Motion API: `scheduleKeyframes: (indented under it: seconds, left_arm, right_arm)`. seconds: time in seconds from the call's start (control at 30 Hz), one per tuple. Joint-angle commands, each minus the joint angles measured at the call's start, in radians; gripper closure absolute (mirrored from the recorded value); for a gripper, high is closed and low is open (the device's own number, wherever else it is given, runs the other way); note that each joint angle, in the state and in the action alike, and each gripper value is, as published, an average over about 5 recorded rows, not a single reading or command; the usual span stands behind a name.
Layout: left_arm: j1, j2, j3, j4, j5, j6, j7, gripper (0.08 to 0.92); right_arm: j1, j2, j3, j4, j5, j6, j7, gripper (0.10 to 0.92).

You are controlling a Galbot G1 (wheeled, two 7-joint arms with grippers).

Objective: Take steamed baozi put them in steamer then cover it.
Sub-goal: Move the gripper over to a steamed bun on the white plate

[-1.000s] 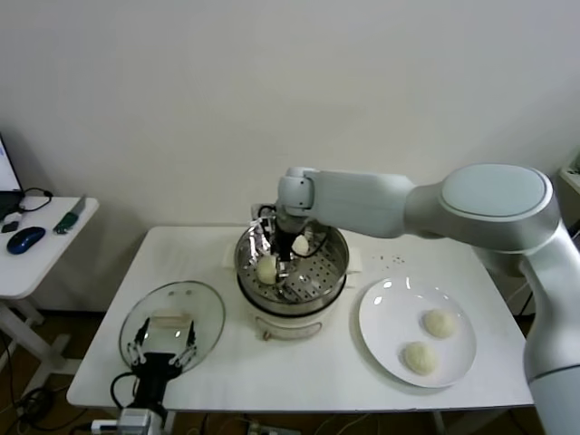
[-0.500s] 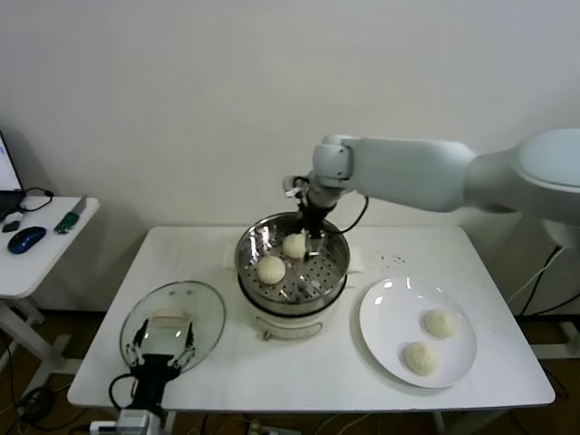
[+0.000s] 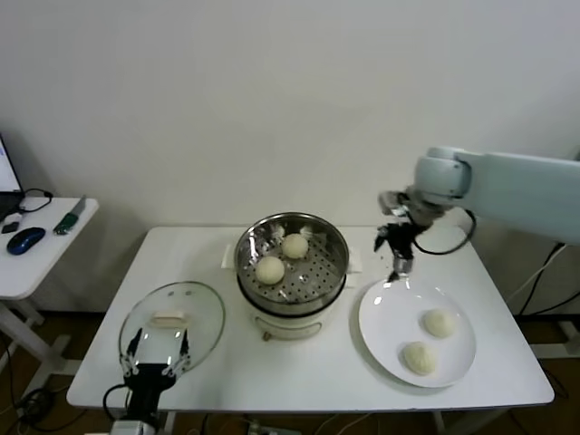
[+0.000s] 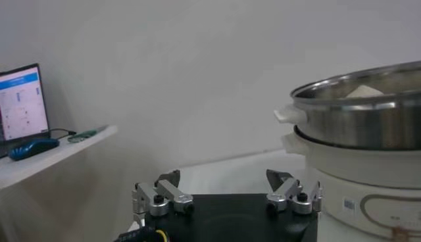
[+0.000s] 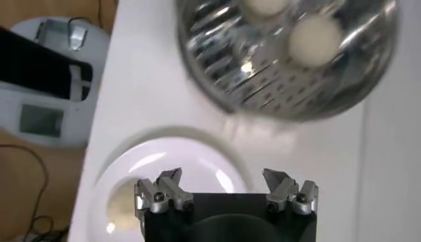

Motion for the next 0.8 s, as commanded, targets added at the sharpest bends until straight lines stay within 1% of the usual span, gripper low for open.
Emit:
scheduleKeyframes:
  seconds: [0.03,0.1,0.33,0.8]
  left_arm:
    - [0.019,-0.007,-0.010,-0.006,0.017,0.001,0.006,0.177]
    - [0.017,-0.011,-0.018,-0.008,0.017,0.002,0.006,0.177]
    - [0.007,-0.014,-0.042,-0.011,0.014,0.008,0.004,0.177]
    - [0.008,-0.027,-0.067,0.009,0.000,0.004,0.004,0.177]
  right_arm:
    - [-0.161,-0.304,-0.008,0.154,-0.318,0.027,-0.030,0.203]
    - [-0.229,-0.312,0.027,0.148,-0.348,0.029,-0.027,0.203]
    - [-0.395,-0.301,0.137,0.139,-0.383,0.020,0.008,0.203]
    - [-0.518,-0.196,0.233,0.061,-0.397,0.021,0.050,0.203]
